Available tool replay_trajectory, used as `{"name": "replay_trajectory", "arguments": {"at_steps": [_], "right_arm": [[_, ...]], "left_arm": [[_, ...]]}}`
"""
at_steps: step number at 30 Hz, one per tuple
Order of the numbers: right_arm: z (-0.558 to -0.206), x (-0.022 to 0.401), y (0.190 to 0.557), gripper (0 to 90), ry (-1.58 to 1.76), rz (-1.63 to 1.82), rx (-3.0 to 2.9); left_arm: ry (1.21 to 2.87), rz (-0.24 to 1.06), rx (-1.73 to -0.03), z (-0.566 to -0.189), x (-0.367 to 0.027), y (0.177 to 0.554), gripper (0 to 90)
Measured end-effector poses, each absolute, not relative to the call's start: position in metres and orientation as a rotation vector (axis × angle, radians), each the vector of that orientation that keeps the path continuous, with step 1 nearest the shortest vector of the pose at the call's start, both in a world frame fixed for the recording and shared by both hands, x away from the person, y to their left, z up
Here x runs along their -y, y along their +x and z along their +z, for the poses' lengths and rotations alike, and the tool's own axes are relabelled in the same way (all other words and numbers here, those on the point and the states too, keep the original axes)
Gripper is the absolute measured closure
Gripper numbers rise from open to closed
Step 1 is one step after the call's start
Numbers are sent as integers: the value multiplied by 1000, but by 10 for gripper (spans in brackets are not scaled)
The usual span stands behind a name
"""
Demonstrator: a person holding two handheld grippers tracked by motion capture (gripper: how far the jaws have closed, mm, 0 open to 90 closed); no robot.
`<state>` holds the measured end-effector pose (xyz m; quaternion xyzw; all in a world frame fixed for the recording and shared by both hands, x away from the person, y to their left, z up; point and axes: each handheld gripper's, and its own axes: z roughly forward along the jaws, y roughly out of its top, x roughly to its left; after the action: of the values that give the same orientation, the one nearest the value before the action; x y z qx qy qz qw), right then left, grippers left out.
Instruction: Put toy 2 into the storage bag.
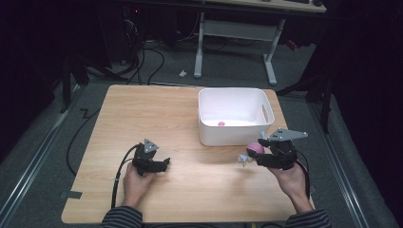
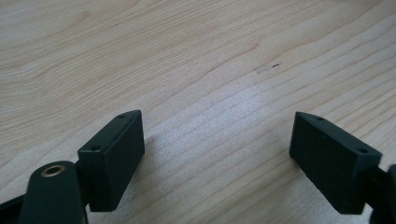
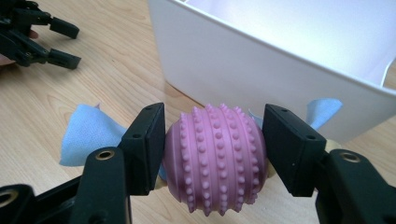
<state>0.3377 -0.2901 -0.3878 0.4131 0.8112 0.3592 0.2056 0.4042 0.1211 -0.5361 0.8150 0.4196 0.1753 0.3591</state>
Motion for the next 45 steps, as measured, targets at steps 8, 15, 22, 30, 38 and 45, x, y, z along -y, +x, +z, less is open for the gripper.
{"name": "replay_trajectory", "arguments": {"at_steps": [8, 15, 22, 30, 38, 45], "right_arm": [[-365, 291, 347, 420, 1150, 1057, -2314], [-345, 286, 360, 421, 1136, 1026, -2330], [-332, 285, 378, 421, 1147, 1017, -2333], [-328, 278, 396, 421, 1167, 994, -2336], [-328, 272, 410, 420, 1187, 950, -2314], [-328, 266, 425, 420, 1204, 935, -2302]], "left_arm": [[2101, 453, -1085, -536, -121, 404, 184], [2096, 453, -1087, -536, -121, 404, 185], [2097, 453, -1087, -536, -121, 404, 185], [2096, 454, -1088, -536, -121, 404, 189], [2096, 453, -1089, -536, -121, 404, 192], [2095, 453, -1090, -536, -121, 404, 194]]}}
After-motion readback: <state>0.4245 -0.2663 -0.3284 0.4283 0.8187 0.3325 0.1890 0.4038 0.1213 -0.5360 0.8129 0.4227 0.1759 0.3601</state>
